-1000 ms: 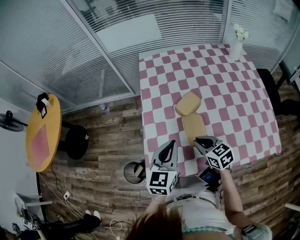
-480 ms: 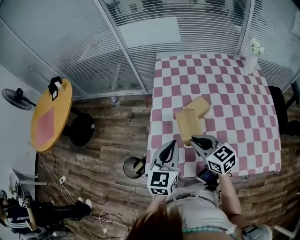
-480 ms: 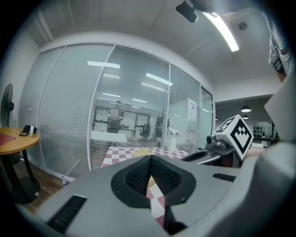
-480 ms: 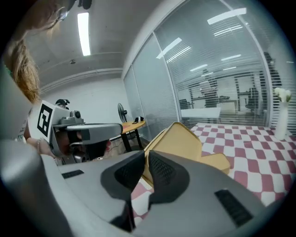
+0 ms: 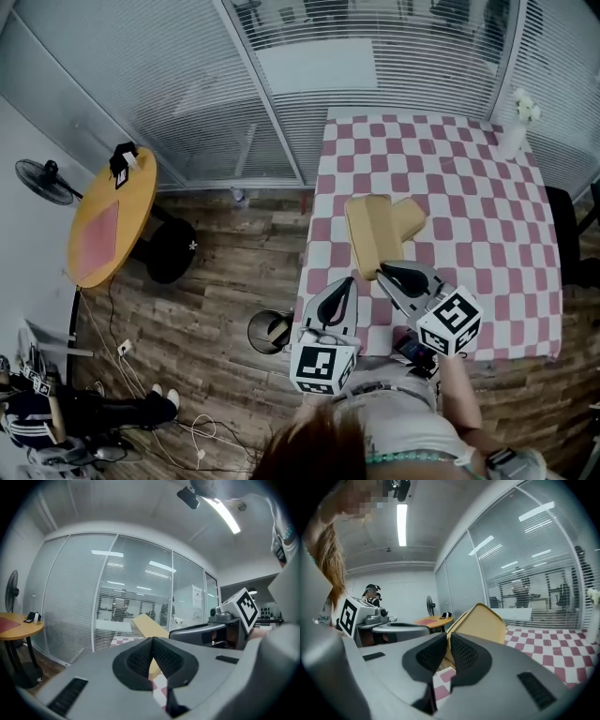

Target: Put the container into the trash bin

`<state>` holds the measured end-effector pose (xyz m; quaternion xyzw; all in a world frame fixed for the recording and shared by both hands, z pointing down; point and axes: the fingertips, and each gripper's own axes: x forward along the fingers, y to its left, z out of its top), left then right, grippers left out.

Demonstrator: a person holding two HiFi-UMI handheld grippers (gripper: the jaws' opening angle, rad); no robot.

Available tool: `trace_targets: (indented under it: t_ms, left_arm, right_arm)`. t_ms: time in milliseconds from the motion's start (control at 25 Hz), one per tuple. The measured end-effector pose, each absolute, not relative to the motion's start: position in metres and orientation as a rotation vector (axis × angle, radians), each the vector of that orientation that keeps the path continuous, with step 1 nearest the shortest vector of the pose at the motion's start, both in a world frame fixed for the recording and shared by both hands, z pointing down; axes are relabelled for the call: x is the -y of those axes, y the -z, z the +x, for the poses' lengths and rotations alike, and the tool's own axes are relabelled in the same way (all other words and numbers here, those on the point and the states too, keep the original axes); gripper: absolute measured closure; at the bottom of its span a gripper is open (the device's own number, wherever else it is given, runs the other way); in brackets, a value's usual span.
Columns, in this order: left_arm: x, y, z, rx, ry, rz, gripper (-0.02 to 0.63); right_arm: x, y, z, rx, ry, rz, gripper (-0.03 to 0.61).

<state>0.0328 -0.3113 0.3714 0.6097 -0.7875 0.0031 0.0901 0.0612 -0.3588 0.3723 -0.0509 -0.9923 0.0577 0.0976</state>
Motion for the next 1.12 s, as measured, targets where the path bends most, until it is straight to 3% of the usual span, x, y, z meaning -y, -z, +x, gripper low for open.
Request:
trace_targets:
  t_ms: [760,1120]
  left_arm:
    - [0.289,-0.374,0.009,2.405,-0.027,1.738,0.609]
    - [0.196,-0.372,-0.048,2.461,-0.03,1.644,0.609]
  right_arm:
    - [0.332,-0.377,0.028,2.903,-0.022,-0.255,0.556]
    - [0.252,-0.383,-0.026,2.865,-0.051,-0.325,0.557]
